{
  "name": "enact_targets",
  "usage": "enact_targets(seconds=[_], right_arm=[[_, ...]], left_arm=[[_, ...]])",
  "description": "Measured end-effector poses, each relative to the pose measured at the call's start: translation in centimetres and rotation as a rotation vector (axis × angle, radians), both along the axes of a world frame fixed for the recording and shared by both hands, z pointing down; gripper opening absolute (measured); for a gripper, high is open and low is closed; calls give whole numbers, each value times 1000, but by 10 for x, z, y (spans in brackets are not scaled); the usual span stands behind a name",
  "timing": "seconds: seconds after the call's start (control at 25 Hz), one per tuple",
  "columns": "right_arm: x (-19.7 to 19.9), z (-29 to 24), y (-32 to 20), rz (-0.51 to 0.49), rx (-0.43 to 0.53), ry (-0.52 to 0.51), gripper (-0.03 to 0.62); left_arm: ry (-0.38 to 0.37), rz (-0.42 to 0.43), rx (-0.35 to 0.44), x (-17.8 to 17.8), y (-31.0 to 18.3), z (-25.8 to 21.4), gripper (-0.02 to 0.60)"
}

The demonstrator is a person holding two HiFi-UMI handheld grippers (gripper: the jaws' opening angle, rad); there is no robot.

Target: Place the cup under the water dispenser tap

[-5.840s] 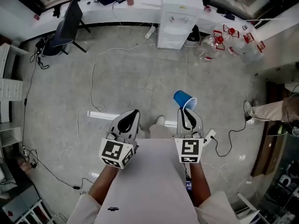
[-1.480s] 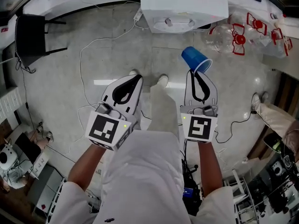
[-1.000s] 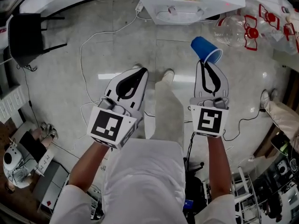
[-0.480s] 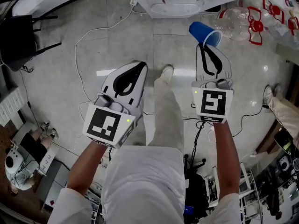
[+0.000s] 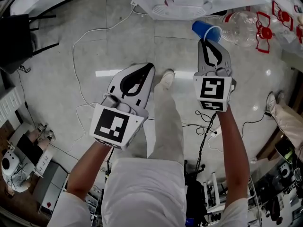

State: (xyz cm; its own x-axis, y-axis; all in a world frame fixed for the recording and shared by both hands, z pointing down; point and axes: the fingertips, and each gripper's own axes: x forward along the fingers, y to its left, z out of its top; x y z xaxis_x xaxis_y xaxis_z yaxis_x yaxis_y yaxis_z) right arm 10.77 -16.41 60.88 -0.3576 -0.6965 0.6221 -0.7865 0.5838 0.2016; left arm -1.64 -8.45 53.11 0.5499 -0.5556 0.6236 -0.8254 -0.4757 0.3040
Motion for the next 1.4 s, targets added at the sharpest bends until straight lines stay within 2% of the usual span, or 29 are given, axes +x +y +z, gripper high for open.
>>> enact_targets(seconds=[0.28, 0.56, 0.68, 1.12, 1.4], right_arm=[[5, 44, -23, -51, -34, 95, 29], [2, 78, -42, -103, -56, 173, 29], [-1, 90, -47, -137, -67, 212, 29], [10, 138, -71, -296, -117, 451, 31], [7, 152, -80, -325, -142, 492, 32]], left_arm=[[2, -11, 5, 9, -13, 15, 2], [25, -57, 11, 14, -28, 27, 2], [21, -44, 9, 18, -29, 29, 2], [38, -56, 4, 26, -22, 34, 2], [41, -68, -4, 22, -18, 35, 2]])
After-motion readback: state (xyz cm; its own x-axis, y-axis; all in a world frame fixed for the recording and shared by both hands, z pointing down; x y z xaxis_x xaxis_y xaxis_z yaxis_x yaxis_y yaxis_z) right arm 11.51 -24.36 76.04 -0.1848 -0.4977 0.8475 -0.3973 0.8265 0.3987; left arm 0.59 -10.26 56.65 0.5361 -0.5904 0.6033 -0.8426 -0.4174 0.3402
